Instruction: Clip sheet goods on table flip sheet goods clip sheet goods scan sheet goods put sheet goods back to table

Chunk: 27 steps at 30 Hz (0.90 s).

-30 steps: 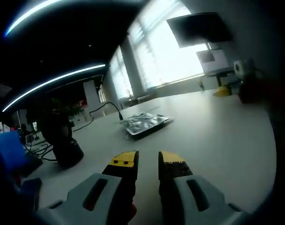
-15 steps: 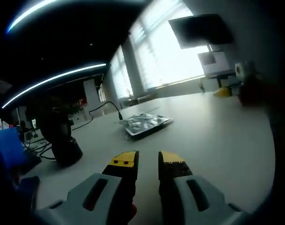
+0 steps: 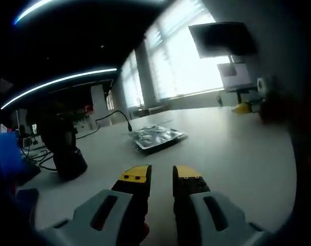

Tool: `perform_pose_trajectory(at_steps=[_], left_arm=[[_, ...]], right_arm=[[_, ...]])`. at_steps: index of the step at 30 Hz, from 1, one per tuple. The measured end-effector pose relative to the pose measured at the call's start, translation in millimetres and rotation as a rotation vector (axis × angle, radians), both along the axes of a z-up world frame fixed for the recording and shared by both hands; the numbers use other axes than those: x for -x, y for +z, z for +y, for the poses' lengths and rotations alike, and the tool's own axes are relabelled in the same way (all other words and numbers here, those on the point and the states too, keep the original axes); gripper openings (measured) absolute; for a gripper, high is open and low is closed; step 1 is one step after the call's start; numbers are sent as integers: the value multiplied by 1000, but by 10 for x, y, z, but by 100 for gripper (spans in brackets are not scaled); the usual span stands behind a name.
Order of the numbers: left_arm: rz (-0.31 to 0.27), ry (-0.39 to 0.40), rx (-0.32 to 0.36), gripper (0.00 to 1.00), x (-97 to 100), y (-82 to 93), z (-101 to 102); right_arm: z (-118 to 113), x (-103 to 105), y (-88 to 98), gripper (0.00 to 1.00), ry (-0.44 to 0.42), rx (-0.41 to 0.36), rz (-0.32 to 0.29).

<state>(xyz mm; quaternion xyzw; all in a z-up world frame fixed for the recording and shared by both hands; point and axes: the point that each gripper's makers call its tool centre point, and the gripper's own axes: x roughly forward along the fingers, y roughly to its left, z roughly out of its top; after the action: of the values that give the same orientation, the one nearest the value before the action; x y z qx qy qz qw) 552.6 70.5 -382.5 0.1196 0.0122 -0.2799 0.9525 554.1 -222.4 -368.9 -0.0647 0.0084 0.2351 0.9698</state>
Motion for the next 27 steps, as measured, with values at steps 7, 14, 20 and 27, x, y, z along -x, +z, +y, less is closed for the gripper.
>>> perform_pose_trajectory(at_steps=[7, 14, 20, 27], left_arm=[[-20, 15, -43, 9, 13, -18, 1], [-36, -8, 8, 9, 60, 62, -7], [-34, -2, -18, 9, 66, 32, -36], [-33, 8, -33, 9, 65, 14, -24]], right_arm=[[31, 23, 2, 0, 17, 29, -16], [61, 34, -14, 0, 25, 62, -23], [70, 42, -10, 0, 26, 66, -30], [96, 49, -23, 0, 40, 76, -29]])
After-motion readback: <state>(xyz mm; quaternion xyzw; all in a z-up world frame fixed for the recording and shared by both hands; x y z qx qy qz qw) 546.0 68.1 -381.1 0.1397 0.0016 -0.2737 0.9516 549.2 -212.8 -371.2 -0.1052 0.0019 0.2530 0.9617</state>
